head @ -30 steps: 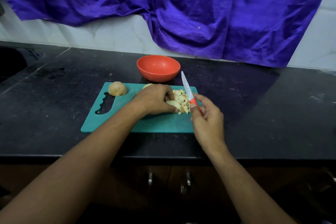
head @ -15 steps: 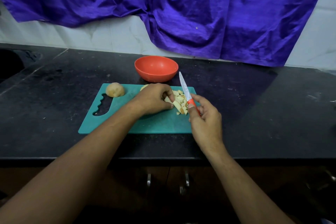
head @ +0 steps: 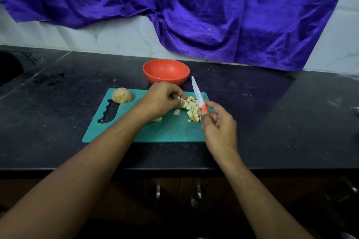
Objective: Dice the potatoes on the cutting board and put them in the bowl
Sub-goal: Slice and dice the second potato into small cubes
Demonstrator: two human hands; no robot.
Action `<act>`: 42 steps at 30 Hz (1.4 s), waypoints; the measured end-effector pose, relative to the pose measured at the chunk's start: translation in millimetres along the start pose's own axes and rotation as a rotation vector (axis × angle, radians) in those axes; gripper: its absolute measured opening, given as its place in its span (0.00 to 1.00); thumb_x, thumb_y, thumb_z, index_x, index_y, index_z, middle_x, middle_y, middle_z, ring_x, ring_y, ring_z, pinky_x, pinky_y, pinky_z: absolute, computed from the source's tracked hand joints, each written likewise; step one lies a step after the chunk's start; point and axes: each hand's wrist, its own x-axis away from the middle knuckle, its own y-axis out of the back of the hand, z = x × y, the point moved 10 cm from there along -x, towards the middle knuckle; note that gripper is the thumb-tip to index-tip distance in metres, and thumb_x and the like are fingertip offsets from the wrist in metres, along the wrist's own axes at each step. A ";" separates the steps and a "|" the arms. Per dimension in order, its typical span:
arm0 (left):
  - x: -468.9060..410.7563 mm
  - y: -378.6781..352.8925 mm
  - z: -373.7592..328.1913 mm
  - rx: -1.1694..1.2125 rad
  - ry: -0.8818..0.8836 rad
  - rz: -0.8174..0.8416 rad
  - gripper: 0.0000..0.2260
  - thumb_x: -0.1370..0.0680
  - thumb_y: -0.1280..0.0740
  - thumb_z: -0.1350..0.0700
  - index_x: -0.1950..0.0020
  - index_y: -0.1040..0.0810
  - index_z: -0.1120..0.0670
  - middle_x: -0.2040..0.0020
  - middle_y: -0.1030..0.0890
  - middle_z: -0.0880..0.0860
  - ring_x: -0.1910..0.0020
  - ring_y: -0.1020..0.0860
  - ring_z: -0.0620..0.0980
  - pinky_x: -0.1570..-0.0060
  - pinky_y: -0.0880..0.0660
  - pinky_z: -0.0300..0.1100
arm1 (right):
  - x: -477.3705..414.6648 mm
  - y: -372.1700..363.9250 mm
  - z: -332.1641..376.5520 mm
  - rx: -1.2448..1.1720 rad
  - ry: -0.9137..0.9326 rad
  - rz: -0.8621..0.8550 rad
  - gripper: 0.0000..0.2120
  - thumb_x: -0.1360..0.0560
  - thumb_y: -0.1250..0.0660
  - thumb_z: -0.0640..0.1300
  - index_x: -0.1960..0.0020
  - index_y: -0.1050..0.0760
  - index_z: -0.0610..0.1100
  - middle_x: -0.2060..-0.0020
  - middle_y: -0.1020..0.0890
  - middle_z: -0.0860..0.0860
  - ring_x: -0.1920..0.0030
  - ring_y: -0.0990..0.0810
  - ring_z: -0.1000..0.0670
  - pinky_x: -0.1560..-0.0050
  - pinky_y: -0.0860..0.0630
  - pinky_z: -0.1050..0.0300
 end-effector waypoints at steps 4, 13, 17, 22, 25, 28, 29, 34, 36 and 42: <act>2.3 1.5 0.0 0.047 0.000 0.002 0.05 0.27 0.21 0.57 0.55 0.14 0.50 0.62 0.14 0.43 0.64 0.18 0.35 0.63 0.27 0.27 | -0.5 -0.4 -0.4 0.001 -0.005 0.003 0.15 0.17 0.35 0.43 0.31 0.22 0.51 0.69 0.22 0.58 0.70 0.25 0.60 0.69 0.28 0.67; 0.2 -7.2 2.4 -0.015 -0.019 0.054 0.06 0.21 0.28 0.58 0.48 0.14 0.48 0.55 0.14 0.41 0.55 0.18 0.35 0.52 0.25 0.30 | -1.0 -0.5 -0.8 0.011 0.003 0.000 0.15 0.17 0.35 0.43 0.32 0.22 0.51 0.69 0.22 0.52 0.71 0.27 0.56 0.71 0.28 0.63; -0.2 -10.0 2.9 -0.021 -0.026 0.060 0.11 0.20 0.32 0.63 0.47 0.14 0.49 0.52 0.15 0.40 0.53 0.19 0.31 0.53 0.27 0.24 | -0.2 0.0 -0.2 0.001 0.006 0.003 0.14 0.17 0.35 0.43 0.33 0.22 0.52 0.69 0.22 0.54 0.71 0.28 0.58 0.71 0.30 0.65; 0.8 -11.6 0.5 -0.036 -0.053 0.082 0.09 0.22 0.27 0.59 0.43 0.14 0.49 0.50 0.15 0.41 0.53 0.19 0.35 0.49 0.23 0.32 | -1.2 -0.2 -2.1 -0.007 -0.006 -0.005 0.14 0.17 0.34 0.42 0.33 0.21 0.51 0.70 0.22 0.57 0.71 0.27 0.60 0.70 0.31 0.68; 2.8 -9.7 -1.1 -0.101 -0.073 0.087 0.11 0.25 0.23 0.54 0.43 0.15 0.48 0.49 0.16 0.42 0.51 0.20 0.39 0.49 0.22 0.38 | -0.9 -0.3 -1.7 -0.007 -0.012 0.001 0.15 0.17 0.34 0.42 0.32 0.21 0.50 0.67 0.21 0.57 0.70 0.25 0.60 0.69 0.30 0.68; 5.1 -9.7 -6.4 -0.278 -0.127 0.102 0.13 0.27 0.22 0.47 0.44 0.15 0.44 0.51 0.21 0.43 0.54 0.25 0.38 0.57 0.29 0.35 | -0.4 -1.2 -1.2 -0.011 -0.013 0.009 0.15 0.17 0.34 0.41 0.32 0.22 0.49 0.67 0.21 0.57 0.71 0.25 0.61 0.70 0.31 0.69; 5.3 -12.5 -6.0 -0.308 -0.131 0.127 0.13 0.28 0.22 0.46 0.44 0.15 0.44 0.52 0.21 0.43 0.55 0.25 0.38 0.57 0.29 0.35 | -0.4 -1.1 -1.4 -0.011 -0.012 0.008 0.15 0.17 0.34 0.41 0.32 0.22 0.49 0.67 0.22 0.57 0.71 0.26 0.61 0.71 0.32 0.69; 1.2 -16.8 -5.2 -0.375 -0.111 0.135 0.07 0.24 0.25 0.49 0.46 0.16 0.46 0.51 0.18 0.43 0.52 0.21 0.41 0.50 0.22 0.45 | -0.4 -1.3 -3.1 0.003 -0.012 0.004 0.15 0.17 0.34 0.43 0.32 0.22 0.51 0.69 0.21 0.56 0.70 0.27 0.59 0.70 0.30 0.66; -0.2 -18.4 -6.8 -0.409 -0.119 0.138 0.06 0.22 0.28 0.49 0.46 0.17 0.47 0.51 0.17 0.43 0.51 0.21 0.43 0.50 0.23 0.46 | -0.5 -1.4 -3.6 0.002 -0.013 0.004 0.15 0.17 0.34 0.43 0.32 0.22 0.52 0.69 0.21 0.55 0.70 0.26 0.58 0.70 0.28 0.64; 1.6 -12.3 -0.7 -0.272 -0.102 0.069 0.06 0.20 0.31 0.55 0.46 0.16 0.46 0.51 0.16 0.43 0.52 0.20 0.40 0.53 0.24 0.40 | -0.3 -2.1 -4.7 0.005 -0.019 0.016 0.15 0.17 0.35 0.44 0.31 0.22 0.52 0.68 0.22 0.55 0.70 0.27 0.58 0.70 0.28 0.62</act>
